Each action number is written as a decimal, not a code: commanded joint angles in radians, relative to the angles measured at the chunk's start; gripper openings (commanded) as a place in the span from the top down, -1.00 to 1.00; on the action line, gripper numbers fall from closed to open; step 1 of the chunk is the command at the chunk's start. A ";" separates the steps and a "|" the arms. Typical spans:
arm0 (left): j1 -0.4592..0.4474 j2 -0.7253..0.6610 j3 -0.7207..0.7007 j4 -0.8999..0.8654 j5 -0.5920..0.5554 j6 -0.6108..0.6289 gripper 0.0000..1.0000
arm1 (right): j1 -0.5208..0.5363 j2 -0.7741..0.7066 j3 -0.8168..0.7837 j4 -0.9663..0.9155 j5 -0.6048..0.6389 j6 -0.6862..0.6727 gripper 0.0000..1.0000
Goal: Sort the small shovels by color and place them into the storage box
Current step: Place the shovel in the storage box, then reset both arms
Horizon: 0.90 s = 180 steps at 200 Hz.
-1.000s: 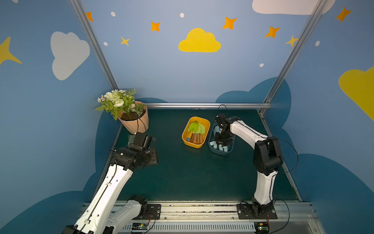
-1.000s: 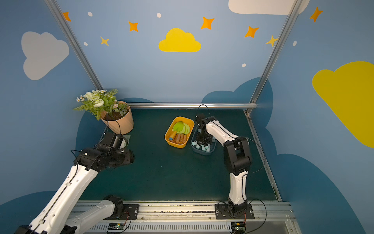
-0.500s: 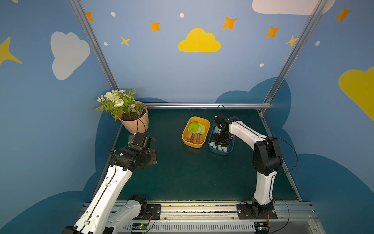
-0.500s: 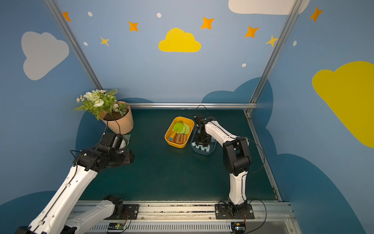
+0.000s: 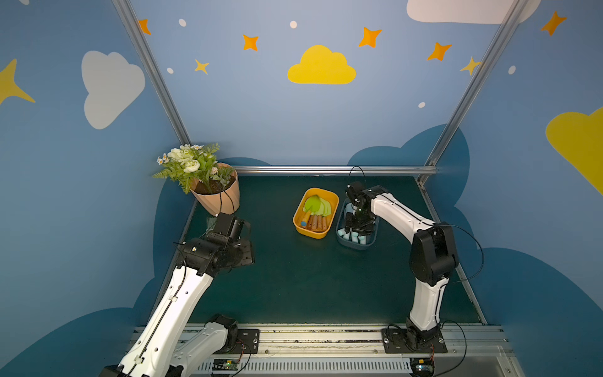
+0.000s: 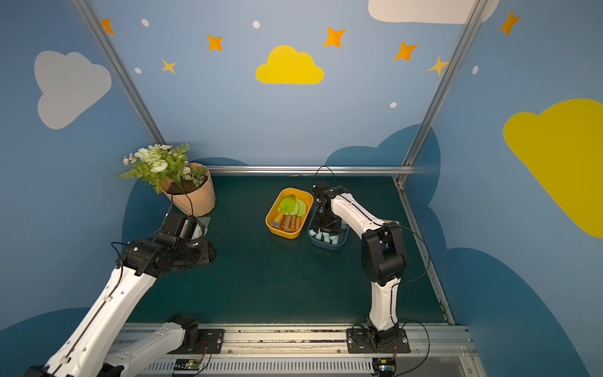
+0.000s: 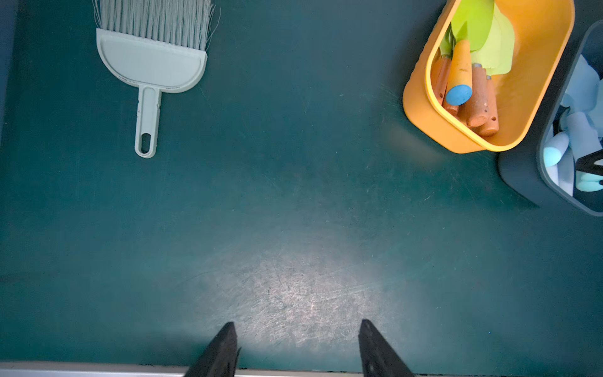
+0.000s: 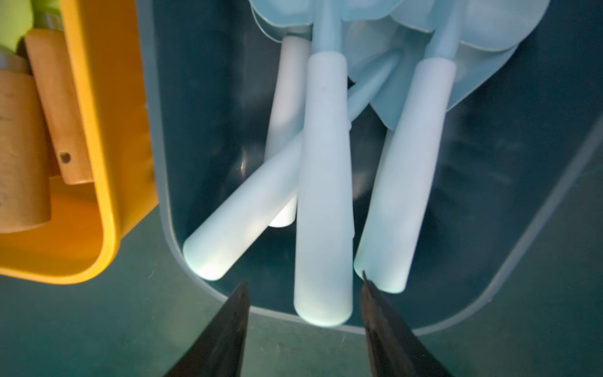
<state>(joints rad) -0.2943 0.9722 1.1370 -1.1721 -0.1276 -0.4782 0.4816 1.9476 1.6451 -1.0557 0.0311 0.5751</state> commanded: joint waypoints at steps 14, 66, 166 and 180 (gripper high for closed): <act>0.003 -0.013 0.045 -0.036 -0.007 0.000 -0.06 | 0.003 -0.077 0.037 -0.063 0.024 -0.020 -0.24; 0.004 -0.022 0.042 -0.024 -0.027 -0.003 -0.13 | -0.007 -0.255 -0.052 -0.020 0.066 -0.055 -0.25; 0.009 -0.161 -0.210 0.418 -0.156 0.052 -0.49 | -0.050 -0.779 -0.614 0.561 0.368 -0.367 -0.26; 0.013 -0.200 -0.292 0.566 -0.223 0.083 -0.55 | -0.064 -0.839 -0.695 0.661 0.424 -0.413 -0.29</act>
<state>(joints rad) -0.2897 0.8253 0.9348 -0.8780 -0.2470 -0.4522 0.4389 1.1927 1.0515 -0.6392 0.3466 0.2852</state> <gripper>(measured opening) 0.758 0.635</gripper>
